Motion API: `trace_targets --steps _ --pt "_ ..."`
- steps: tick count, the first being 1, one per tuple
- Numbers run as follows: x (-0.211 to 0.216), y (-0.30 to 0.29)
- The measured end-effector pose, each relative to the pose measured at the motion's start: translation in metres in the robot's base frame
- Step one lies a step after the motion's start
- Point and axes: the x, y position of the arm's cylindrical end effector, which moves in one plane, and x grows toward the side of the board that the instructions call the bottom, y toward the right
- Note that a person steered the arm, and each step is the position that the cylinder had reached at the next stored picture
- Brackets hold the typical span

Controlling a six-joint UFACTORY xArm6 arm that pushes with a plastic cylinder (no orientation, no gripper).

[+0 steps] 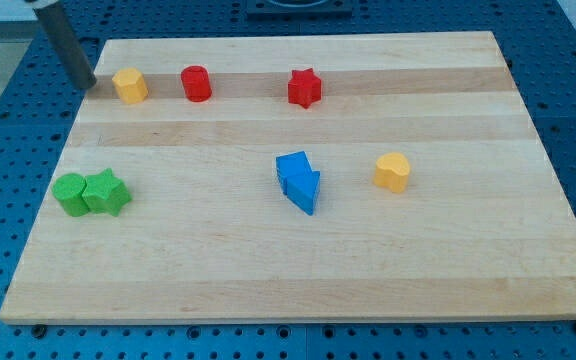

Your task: Push the yellow hexagon down and right

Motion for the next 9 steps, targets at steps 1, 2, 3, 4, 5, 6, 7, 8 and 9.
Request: trace_targets --steps 1,2,3,4,5,6,7,8,9 --pt "-0.012 0.024" --pt "-0.006 0.057" --pt "0.022 0.076" --pt "0.038 0.078" --pt "0.022 0.060" --pt "0.025 0.044" --pt "0.046 0.059" --pt "0.070 0.099" --pt "0.084 0.146"
